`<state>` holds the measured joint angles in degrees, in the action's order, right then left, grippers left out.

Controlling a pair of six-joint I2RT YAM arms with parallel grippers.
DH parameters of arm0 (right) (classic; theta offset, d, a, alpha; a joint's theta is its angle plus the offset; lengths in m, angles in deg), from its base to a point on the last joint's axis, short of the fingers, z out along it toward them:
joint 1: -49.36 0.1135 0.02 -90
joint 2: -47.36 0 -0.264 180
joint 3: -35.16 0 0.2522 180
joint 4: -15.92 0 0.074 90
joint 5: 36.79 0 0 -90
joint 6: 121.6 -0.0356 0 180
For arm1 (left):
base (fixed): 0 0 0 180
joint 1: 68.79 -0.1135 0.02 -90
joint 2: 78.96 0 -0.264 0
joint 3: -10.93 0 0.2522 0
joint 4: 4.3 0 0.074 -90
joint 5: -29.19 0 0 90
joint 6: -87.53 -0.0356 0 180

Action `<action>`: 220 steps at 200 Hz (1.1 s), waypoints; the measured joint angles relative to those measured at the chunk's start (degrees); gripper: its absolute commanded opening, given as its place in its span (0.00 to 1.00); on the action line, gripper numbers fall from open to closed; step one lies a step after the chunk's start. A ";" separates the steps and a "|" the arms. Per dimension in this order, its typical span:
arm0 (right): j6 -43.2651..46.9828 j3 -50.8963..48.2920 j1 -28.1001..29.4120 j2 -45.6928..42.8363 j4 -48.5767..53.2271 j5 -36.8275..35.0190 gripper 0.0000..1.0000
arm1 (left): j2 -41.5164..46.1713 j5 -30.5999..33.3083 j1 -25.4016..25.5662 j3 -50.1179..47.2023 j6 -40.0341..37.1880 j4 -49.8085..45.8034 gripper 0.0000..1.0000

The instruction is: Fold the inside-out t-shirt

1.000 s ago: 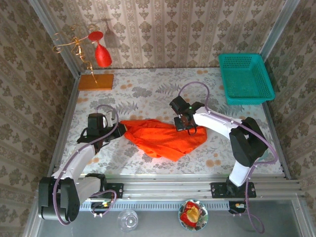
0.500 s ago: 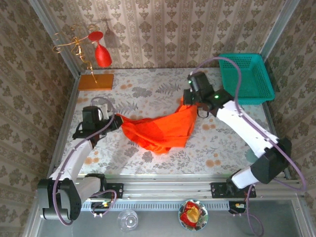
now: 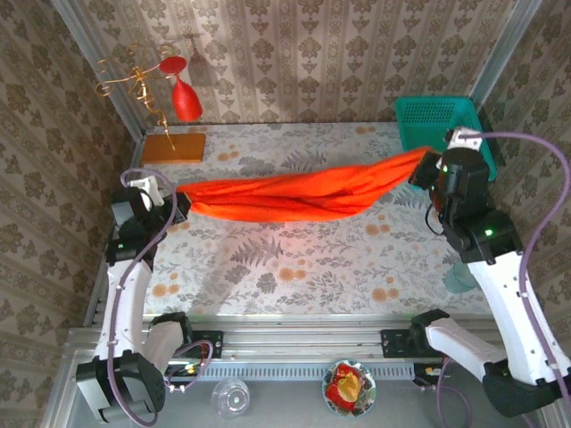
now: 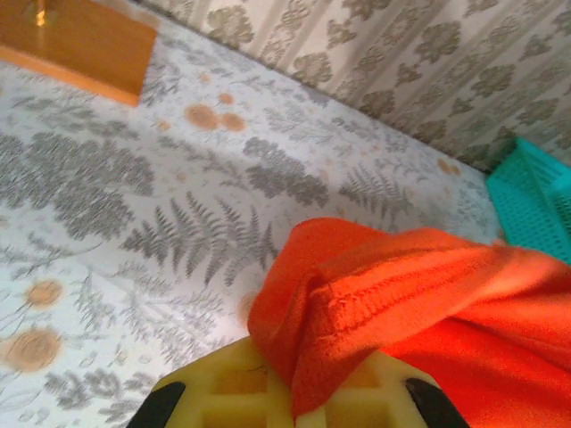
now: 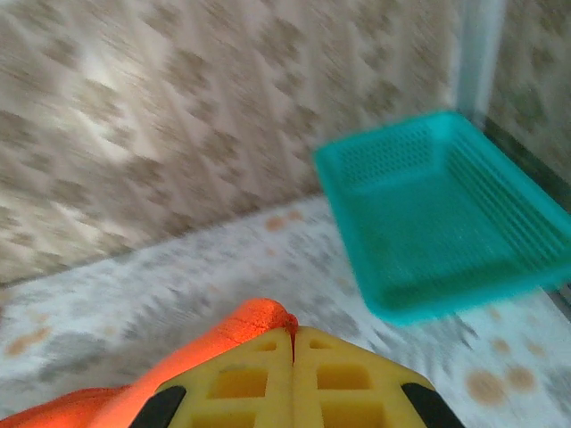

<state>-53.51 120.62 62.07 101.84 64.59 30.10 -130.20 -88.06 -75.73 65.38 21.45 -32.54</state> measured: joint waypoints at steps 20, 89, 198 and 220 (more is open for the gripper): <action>-3.74 -11.91 -4.61 -1.27 0.79 2.51 0.00 | 0.52 1.16 -0.24 -7.28 1.33 -0.04 0.00; -9.97 -28.87 -5.81 -0.31 3.45 13.94 0.18 | 4.76 4.52 0.79 -20.52 4.48 -3.41 0.54; 1.46 -19.74 19.28 13.81 -1.05 17.59 0.60 | -15.43 13.03 33.18 3.61 -8.09 -3.06 0.62; 5.75 -17.77 24.94 21.55 -1.18 17.33 0.70 | -25.46 15.30 39.39 11.63 -12.68 -5.29 0.64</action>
<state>-47.77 102.85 87.01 123.39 63.41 47.43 -155.67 -72.76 -36.35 77.00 8.77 -37.83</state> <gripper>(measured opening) 0.641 0.635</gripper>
